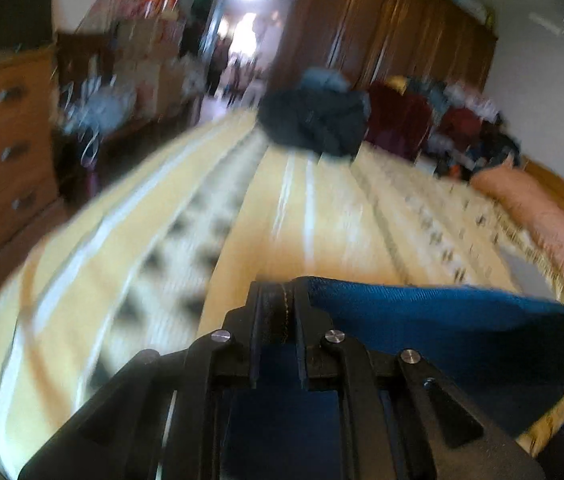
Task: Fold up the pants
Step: 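Lift the jeans with both grippers and fold them over lengthwise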
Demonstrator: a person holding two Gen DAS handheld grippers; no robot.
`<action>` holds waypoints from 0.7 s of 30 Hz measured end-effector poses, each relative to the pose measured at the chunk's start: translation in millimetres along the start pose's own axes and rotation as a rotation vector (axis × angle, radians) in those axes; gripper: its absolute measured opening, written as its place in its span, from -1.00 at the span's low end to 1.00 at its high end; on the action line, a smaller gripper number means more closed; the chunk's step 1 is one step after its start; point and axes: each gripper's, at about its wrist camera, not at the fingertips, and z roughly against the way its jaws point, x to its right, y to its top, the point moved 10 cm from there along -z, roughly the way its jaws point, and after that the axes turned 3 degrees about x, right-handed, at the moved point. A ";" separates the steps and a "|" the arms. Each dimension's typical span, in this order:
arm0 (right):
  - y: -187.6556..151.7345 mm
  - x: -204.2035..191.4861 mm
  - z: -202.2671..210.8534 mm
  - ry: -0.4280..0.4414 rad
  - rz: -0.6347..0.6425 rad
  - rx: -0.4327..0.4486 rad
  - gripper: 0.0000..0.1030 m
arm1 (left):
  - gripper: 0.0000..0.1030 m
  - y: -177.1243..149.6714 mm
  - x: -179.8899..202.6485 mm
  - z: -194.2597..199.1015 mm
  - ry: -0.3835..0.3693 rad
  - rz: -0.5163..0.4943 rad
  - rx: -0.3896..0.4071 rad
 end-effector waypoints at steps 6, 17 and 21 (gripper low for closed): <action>-46.0 19.0 -26.8 -0.110 0.008 -0.155 -0.64 | -0.32 -100.4 -46.8 3.0 0.102 0.101 -0.178; -18.4 -41.2 7.4 -0.173 0.150 -0.033 -0.11 | -0.12 -76.7 -70.0 82.5 0.149 0.285 0.014; -1.5 -155.3 -38.0 0.032 0.302 -0.035 -0.11 | -0.12 -85.5 -53.0 95.0 0.105 0.288 -0.004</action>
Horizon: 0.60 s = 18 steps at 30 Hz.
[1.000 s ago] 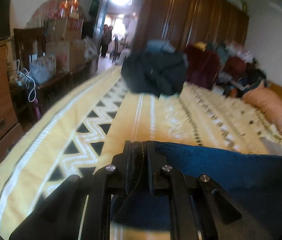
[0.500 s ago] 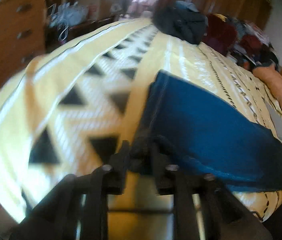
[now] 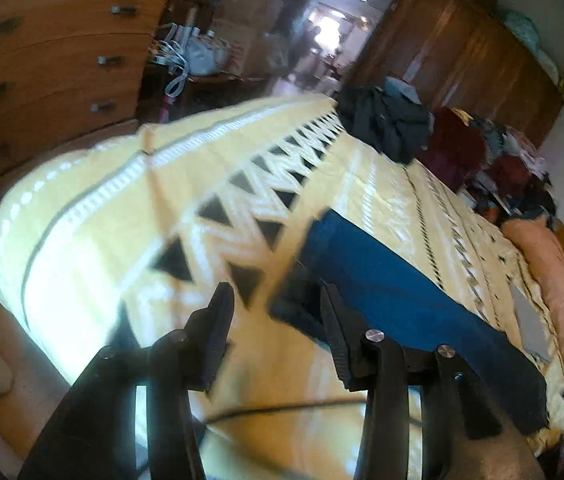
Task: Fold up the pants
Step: 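Lift the jeans with both grippers and fold them over lengthwise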
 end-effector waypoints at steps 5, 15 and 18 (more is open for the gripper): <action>31.7 -156.9 -76.2 0.252 0.214 -0.061 -0.11 | -0.12 -16.5 26.4 -11.9 -0.073 0.026 -0.059; 22.3 -303.7 -100.4 0.457 0.363 -0.086 -0.13 | -0.12 -22.0 40.5 -60.4 -0.048 0.105 -0.156; 19.4 -297.8 -100.6 0.446 0.331 -0.093 -0.13 | -0.13 -24.9 43.7 -69.7 -0.053 0.124 -0.167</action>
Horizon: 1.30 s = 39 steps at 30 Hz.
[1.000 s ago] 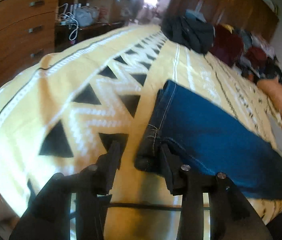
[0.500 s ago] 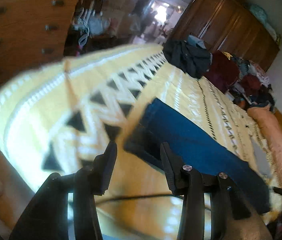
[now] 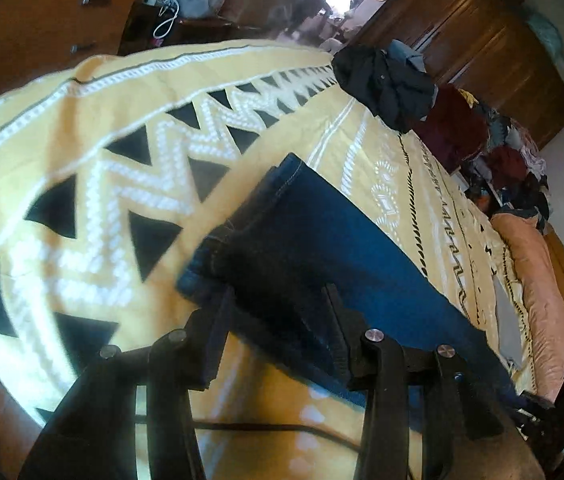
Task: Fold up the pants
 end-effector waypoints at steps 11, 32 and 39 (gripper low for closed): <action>1.9 -1.8 -0.2 -0.012 -0.053 -0.005 -0.13 | -0.93 26.7 -3.3 -4.8 0.039 0.026 0.128; -52.0 -1.3 -3.7 -0.117 0.195 -0.091 -0.03 | -0.03 -23.8 -38.3 5.0 -0.047 0.120 0.016; -48.1 -13.4 -19.3 -0.154 0.277 -0.052 -0.19 | -0.03 -30.8 -31.2 3.5 -0.054 0.120 0.009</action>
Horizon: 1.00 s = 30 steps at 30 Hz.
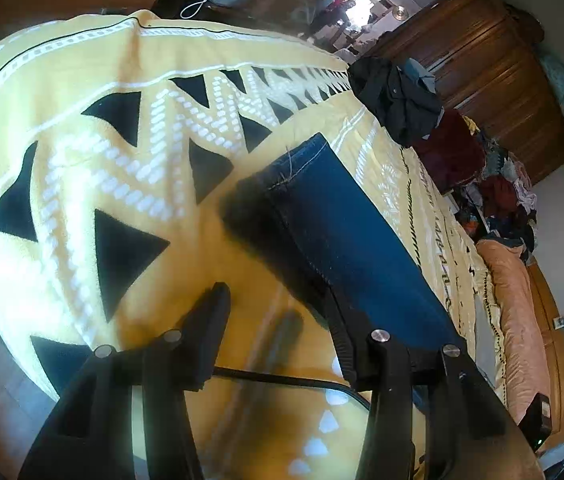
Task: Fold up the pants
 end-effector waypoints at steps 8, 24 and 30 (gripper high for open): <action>8.1 2.9 -19.4 0.039 -0.043 -0.004 -0.53 | -0.03 -1.2 0.1 -4.4 0.021 -0.008 0.008; 4.5 -12.8 -10.9 0.044 0.002 0.010 -0.92 | 0.00 0.2 4.1 -9.4 0.027 -0.020 0.020; 16.7 -2.9 12.4 -0.017 0.002 0.083 -0.56 | 0.00 -6.6 10.0 3.4 0.007 -0.027 0.004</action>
